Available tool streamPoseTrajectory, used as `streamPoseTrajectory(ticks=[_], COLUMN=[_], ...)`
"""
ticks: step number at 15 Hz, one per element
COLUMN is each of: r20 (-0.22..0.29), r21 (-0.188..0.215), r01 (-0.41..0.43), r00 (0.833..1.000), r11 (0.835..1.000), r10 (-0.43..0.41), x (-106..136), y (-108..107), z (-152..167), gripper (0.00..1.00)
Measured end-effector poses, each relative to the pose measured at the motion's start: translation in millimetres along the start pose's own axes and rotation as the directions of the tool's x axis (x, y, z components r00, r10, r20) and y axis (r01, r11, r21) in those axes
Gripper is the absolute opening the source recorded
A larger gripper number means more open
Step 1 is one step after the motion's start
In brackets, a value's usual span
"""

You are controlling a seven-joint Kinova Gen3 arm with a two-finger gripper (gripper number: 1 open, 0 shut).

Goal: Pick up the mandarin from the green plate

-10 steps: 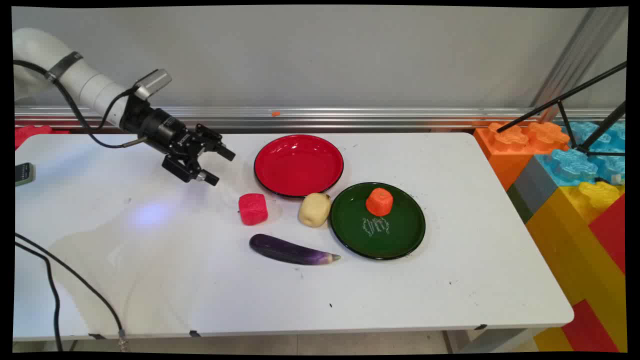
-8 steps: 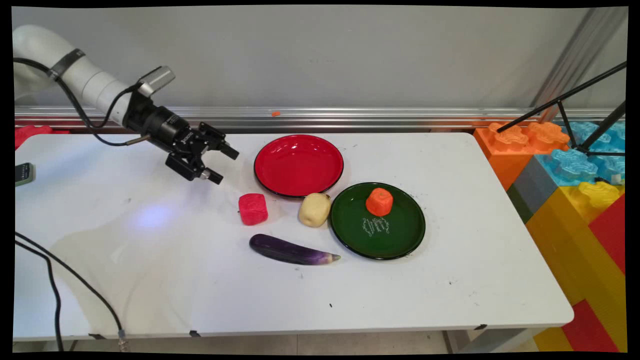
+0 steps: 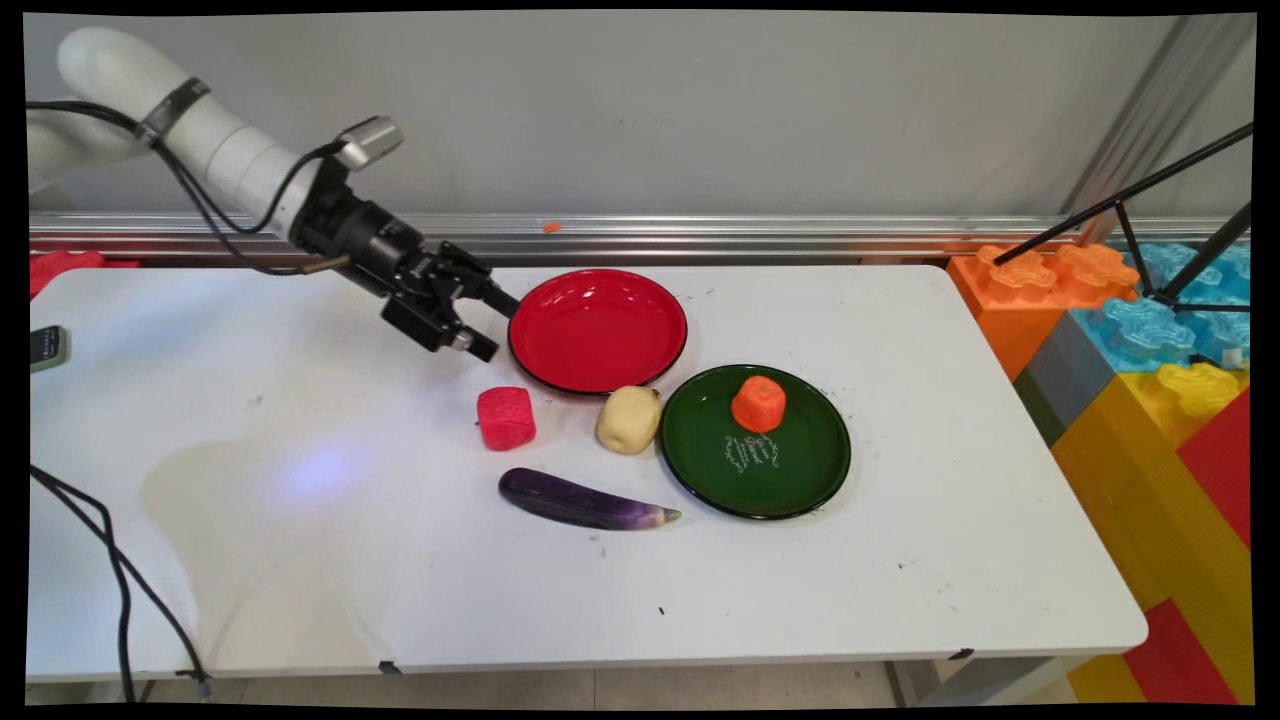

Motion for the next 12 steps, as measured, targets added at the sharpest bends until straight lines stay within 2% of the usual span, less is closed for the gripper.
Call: streamPoseTrajectory(ticks=[7,12], r20=[0.007,0.007], r21=[-0.006,-0.005], r01=[0.023,0.019], r00=[1.000,1.000], r11=[1.000,1.000], r10=[-0.023,-0.019], x=[30,53], y=[7,-2], z=[45,86], gripper=[1.00,1.00])
